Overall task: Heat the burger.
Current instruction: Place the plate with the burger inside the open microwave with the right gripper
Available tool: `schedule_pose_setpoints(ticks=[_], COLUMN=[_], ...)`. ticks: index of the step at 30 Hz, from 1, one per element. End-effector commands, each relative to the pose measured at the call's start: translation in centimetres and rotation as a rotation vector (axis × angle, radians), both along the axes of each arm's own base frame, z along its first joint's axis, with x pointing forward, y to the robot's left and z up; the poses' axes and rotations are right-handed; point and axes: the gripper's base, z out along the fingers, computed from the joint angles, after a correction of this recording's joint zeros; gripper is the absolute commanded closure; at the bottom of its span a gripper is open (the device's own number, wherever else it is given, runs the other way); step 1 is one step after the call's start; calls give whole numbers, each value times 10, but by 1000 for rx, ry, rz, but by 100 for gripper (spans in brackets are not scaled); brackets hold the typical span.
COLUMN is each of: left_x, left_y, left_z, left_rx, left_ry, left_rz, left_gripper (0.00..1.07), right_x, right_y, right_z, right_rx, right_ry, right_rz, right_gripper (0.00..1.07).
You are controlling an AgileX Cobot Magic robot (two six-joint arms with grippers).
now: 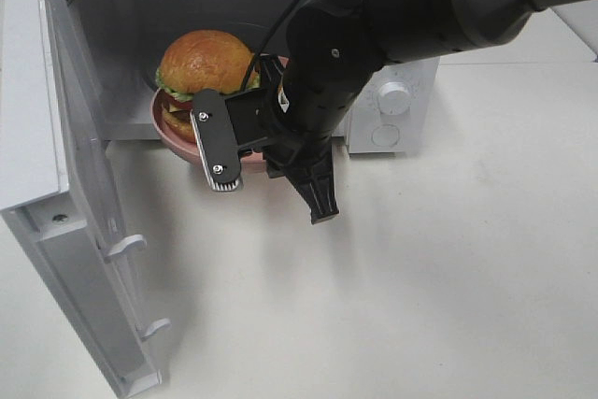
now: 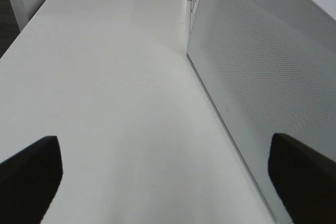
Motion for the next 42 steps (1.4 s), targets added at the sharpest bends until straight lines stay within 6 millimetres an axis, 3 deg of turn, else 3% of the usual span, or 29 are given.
schedule_pose_setpoints(ticks=[1, 24, 42], left_x=[-2, -2, -2], left_y=[0, 0, 0], left_z=[1, 1, 1], left_rx=[-3, -3, -3], left_ry=[-29, -29, -29], left_rz=[-2, -2, -2], left_gripper=[7, 7, 7], right_x=[15, 69, 106], right_y=[0, 33, 39], right_z=[10, -2, -3], right_rx=[23, 41, 75], right_ry=[-57, -97, -156], right_rz=[-29, -160, -223], right_gripper=[107, 107, 107])
